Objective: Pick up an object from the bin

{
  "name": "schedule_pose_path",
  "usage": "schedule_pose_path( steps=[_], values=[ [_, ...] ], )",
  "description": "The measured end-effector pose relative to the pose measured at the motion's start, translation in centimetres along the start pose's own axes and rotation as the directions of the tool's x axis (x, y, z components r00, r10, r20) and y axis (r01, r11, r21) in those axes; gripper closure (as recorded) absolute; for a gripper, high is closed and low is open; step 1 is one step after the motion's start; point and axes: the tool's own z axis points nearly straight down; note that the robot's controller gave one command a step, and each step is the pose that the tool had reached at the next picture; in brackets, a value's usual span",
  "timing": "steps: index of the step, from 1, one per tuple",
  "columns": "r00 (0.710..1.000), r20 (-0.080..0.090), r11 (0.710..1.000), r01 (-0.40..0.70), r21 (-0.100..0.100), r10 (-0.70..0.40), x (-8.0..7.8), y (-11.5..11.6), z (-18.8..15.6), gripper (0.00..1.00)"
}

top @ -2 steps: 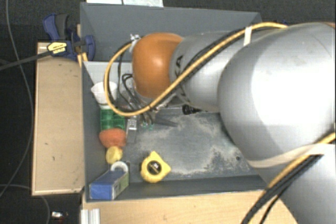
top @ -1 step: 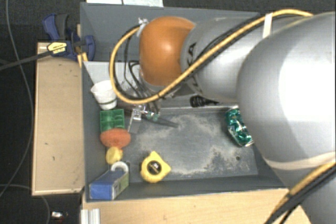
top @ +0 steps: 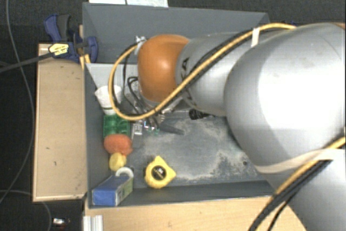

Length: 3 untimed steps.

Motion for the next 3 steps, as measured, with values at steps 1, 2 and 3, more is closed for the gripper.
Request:
schedule_pose_path(
  steps=[1, 2, 3],
  values=[
    [0.983, 0.011, 0.983, -0.181, -0.009, 0.181, -0.48, -0.11, 0.33, 0.0],
    [1.0, 0.008, 1.0, -0.014, -0.004, 0.014, -0.3, -0.03, -0.36, 1.0],
    [1.0, 0.008, 1.0, -0.015, -0.004, 0.015, -0.29, -0.04, -0.38, 1.0]
  ],
)
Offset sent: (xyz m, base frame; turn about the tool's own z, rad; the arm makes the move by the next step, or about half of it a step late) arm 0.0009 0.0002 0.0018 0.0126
